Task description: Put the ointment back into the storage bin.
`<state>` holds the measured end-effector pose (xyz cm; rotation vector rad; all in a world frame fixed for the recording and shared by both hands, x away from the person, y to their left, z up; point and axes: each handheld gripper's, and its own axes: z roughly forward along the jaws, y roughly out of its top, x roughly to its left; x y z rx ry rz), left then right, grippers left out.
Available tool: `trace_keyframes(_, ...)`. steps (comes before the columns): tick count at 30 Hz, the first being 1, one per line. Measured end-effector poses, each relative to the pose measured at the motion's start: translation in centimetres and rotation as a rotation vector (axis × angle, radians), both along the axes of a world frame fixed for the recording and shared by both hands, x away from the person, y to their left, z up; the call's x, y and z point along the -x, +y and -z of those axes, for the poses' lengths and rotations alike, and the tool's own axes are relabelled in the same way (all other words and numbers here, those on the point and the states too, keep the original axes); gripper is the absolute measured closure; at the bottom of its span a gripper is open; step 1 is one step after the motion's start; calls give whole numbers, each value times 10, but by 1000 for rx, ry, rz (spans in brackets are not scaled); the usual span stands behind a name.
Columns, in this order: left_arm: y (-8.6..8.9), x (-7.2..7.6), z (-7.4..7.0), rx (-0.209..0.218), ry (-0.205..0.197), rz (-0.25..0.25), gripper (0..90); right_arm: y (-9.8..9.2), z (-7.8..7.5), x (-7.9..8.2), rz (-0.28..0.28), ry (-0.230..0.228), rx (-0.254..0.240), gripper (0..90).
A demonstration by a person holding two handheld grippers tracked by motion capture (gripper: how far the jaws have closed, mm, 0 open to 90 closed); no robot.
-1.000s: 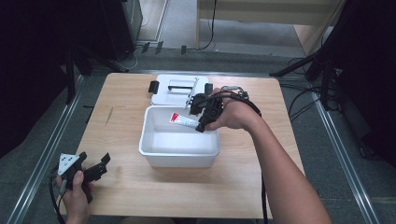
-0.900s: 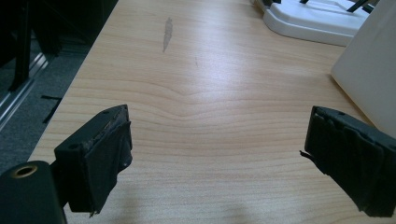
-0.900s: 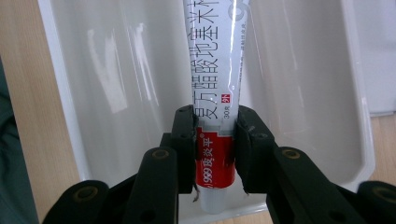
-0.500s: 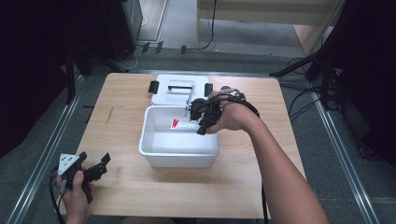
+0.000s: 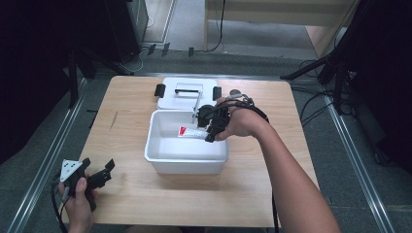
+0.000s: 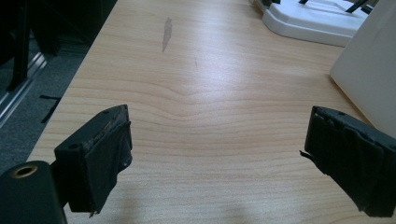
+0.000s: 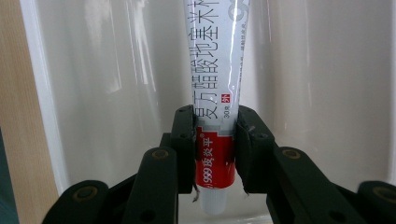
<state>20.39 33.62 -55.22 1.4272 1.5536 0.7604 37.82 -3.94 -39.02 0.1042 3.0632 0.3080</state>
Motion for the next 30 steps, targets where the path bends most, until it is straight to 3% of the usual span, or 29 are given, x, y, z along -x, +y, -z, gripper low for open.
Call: trace_keyframes(30,0,0,0,5,-2,1,82,2,24,-2,8,39,47,721)
